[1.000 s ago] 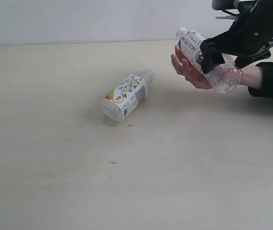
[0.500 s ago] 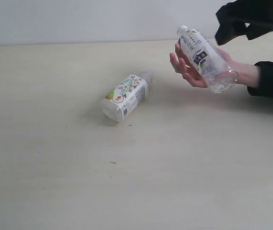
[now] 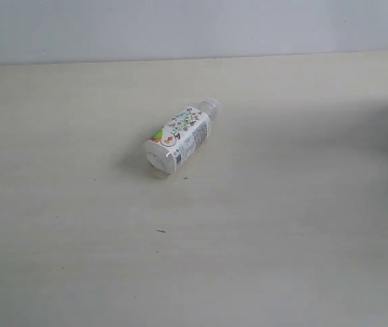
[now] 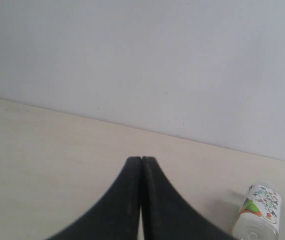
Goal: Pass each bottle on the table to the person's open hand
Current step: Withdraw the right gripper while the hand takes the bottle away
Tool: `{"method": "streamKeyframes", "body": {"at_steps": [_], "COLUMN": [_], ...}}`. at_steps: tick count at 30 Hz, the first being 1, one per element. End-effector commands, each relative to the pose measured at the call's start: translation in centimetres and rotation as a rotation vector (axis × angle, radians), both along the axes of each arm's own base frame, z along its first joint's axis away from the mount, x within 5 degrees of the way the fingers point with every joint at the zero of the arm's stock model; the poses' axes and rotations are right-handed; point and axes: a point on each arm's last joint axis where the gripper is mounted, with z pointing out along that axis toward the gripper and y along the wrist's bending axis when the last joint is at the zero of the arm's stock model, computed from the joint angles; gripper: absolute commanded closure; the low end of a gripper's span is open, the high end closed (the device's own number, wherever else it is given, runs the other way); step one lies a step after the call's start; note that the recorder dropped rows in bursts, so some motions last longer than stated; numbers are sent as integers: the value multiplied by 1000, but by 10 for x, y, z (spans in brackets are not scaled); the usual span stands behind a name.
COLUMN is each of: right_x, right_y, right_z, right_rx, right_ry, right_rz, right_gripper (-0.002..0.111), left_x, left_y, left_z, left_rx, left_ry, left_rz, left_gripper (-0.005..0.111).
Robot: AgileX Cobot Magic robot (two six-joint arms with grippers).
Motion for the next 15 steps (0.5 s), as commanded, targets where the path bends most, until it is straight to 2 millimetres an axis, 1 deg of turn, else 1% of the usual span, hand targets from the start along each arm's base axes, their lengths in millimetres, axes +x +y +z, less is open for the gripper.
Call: {"method": "streamKeyframes", "body": {"at_steps": [1, 6, 7, 11, 13, 15], "right_x": [-8, -8, -7, -6, -7, -9], "right_y": [-6, -11, -11, -12, -12, -12], "right_z": [-20, -47, -56, -84, -92, -93], "right_rx": [8, -1, -1, -8, 0, 31], "right_ry": [-125, -221, -229, -195, -186, -180], "right_rz": [-50, -96, -105, -113, -116, -125], "right_gripper": [108, 108, 108, 108, 108, 108], "left_x": [0, 0, 0, 0, 0, 0], "left_y": [0, 0, 0, 0, 0, 0], "left_z": [0, 0, 0, 0, 0, 0], "left_rx": [-4, -4, -4, -4, -4, -4], "left_ry": [-9, -9, -9, -9, -9, -9], "left_rz": [-6, -6, -6, -6, -6, -6], "left_gripper": [104, 104, 104, 104, 104, 104]}}
